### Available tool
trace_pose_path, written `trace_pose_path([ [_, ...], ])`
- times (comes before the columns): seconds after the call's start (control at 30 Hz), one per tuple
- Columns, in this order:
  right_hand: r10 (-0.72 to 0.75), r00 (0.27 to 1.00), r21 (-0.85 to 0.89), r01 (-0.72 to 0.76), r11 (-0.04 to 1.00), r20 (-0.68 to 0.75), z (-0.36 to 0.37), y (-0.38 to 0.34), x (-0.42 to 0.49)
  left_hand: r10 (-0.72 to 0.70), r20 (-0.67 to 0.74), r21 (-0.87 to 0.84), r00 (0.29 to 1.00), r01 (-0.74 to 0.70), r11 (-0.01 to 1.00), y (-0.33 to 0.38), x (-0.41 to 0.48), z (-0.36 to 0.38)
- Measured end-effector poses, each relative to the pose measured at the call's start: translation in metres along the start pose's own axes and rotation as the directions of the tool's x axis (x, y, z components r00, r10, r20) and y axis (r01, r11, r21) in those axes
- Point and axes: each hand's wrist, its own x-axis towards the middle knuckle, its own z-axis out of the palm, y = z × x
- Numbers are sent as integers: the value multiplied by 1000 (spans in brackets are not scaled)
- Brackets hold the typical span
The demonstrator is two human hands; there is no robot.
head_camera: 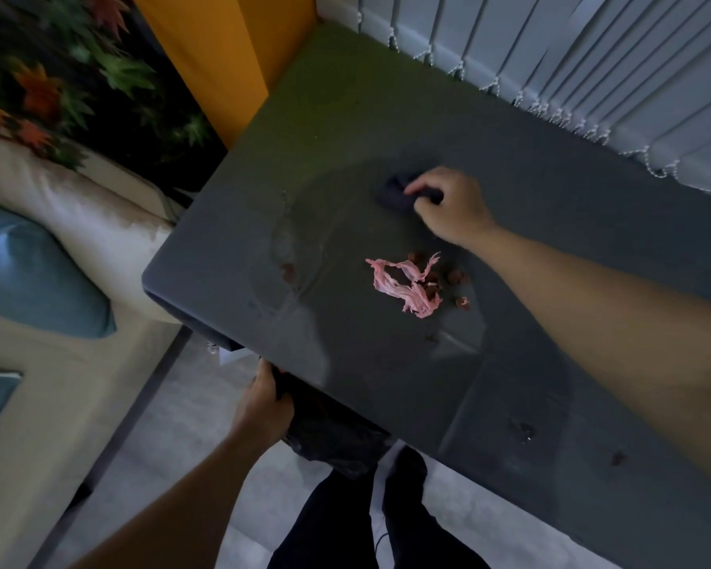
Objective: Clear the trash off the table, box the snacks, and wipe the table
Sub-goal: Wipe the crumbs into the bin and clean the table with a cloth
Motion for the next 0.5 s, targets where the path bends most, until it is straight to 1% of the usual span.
trace_pose_path([
  [0.03, -38, 999, 19, 37, 999, 26, 0, -3, -9, -2, 2, 1, 1000, 2, 1000, 1, -1, 1],
  [0.1, -61, 998, 19, 62, 998, -23, 0, -2, -22, 5, -4, 8, 1000, -5, 1000, 2, -4, 1],
  [0.17, -13, 994, -17, 11, 1000, -110, 0, 4, -28, 13, -9, 4, 1000, -13, 1000, 3, -8, 2],
  [0.2, 3, 994, -30, -6, 1000, -111, 1, 4, -32, 18, -11, 5, 1000, -18, 1000, 3, -10, 3],
  [0.27, -29, 1000, -15, 29, 999, -7, 6, -5, -41, 27, -22, 1, 999, -27, 1000, 3, -14, 5],
  [0.33, -121, 984, 12, 120, 993, 129, 8, -16, -56, 33, -39, -16, 999, -33, 999, 2, -19, 9],
  [0.37, -153, 977, 21, 152, 988, 148, 7, -19, -63, 33, -46, -25, 998, -35, 999, 2, -22, 11],
  [0.4, -166, 980, 25, 164, 986, 110, 6, -19, -69, 32, -50, -36, 998, -34, 999, 2, -24, 13],
  [0.43, -155, 988, 21, 154, 988, 24, 3, -16, -72, 30, -50, -51, 998, -32, 998, 1, -26, 15],
  [0.47, -110, 990, 3, 110, 994, -84, -1, -10, -74, 27, -50, -66, 998, -30, 997, 1, -28, 16],
  [0.5, -38, 984, -28, 33, 999, -174, -5, -3, -76, 26, -56, -79, 998, -31, 996, 0, -30, 18],
])
